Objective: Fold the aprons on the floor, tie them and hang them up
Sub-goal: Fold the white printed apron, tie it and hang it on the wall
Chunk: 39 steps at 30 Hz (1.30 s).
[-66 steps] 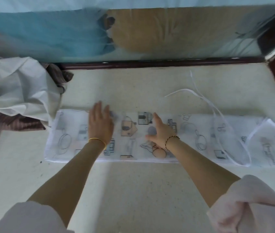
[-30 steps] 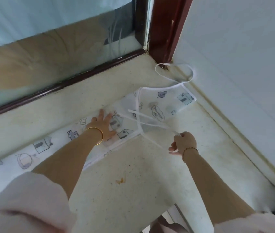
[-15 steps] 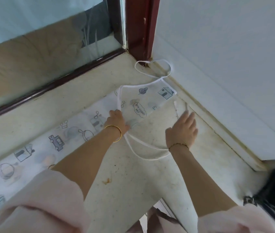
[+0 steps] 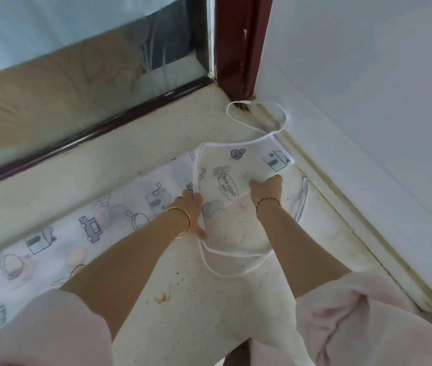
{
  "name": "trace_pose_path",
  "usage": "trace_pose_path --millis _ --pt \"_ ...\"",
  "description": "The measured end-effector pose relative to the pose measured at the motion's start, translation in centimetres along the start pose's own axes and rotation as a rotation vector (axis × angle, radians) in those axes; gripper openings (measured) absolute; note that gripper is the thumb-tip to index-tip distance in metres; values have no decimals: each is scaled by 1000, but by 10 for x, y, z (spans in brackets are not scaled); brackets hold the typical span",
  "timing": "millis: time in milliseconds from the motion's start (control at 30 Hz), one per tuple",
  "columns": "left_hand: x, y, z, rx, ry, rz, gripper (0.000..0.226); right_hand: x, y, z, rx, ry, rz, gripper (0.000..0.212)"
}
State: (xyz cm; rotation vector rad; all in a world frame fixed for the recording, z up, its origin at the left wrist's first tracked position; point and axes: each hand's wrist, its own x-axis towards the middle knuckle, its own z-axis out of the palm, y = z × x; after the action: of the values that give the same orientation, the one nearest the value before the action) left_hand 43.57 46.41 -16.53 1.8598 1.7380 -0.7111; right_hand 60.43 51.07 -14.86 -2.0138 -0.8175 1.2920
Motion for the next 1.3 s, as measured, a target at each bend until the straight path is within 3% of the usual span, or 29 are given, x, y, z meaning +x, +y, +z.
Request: trace_pose_path --millis 100,200,233,300,367,433,500,633,1067,1167,1233,1300 --pt "5 -6 -14 -170 -34 -15 73 15 -11 0 246 85 135 31" --pt "13 -14 -30 -287 226 -88 41 25 -16 -4 416 38 269 23" --pt "14 -15 -31 -271 338 -117 43 27 -17 -5 464 -10 285 18" --pt "17 -15 -28 -305 425 -157 68 29 -21 -5 497 -103 268 12" --pt "23 -17 -24 -354 356 -156 93 27 -27 -2 480 -162 230 11" --pt "32 -23 -23 -358 248 -135 104 23 -36 2 420 -184 187 10" --pt "42 -31 -23 -339 159 -108 105 19 -44 8 318 -202 74 22" --pt "51 -37 -24 -329 98 -92 108 1 -58 25 246 -287 -154 26" --pt "53 -36 -21 -358 142 -85 102 -47 -67 41 333 -515 -172 32" --pt "45 -41 -11 -543 262 -45 83 -49 -66 40 338 -458 -179 25" --pt "33 -50 -9 -766 420 4 61 -44 -58 38 291 -292 -214 22" --pt "18 -66 -7 -848 566 -21 44 -38 -41 36 140 -8 -204 55"
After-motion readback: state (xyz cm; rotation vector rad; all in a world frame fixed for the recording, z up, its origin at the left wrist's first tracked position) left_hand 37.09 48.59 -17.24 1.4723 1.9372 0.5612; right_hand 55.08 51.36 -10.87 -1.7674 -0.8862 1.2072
